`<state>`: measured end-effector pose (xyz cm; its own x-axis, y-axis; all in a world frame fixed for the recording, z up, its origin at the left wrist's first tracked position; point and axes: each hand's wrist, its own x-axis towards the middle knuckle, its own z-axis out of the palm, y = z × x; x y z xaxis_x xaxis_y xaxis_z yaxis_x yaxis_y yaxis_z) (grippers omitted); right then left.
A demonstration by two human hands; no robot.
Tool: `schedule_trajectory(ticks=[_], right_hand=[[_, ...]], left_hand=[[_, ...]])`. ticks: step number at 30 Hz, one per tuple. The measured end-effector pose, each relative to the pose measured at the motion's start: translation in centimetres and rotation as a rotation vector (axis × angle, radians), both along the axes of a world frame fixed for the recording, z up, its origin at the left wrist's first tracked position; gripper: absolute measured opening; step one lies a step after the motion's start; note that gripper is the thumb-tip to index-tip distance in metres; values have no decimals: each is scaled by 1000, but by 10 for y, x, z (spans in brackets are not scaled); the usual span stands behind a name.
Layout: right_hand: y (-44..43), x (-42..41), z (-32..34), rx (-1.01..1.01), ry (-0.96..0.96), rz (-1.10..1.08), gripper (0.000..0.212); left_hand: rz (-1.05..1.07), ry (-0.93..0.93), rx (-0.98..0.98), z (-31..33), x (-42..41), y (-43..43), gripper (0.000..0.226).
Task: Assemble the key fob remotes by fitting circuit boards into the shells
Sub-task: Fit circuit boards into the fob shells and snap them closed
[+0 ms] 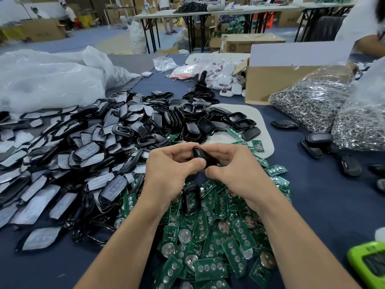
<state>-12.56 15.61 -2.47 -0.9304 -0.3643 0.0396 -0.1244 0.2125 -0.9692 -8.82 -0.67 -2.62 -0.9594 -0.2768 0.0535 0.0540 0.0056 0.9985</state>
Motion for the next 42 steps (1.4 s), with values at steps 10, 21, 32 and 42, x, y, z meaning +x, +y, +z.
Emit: schedule_trajectory(ticks=[10, 21, 32, 42], right_hand=[[-14, 17, 2, 257, 394, -241, 53], [-6, -1, 1, -183, -8, -235, 28], [1, 0, 5, -369, -78, -135, 32], [-1, 0, 3, -328, 7, -197, 40]], left_hand=[[69, 8, 63, 2, -1, 3, 30], [35, 33, 55, 3, -1, -1, 27], [-8, 38, 139, 4, 0, -1, 22], [7, 91, 67, 3, 0, 1, 30]])
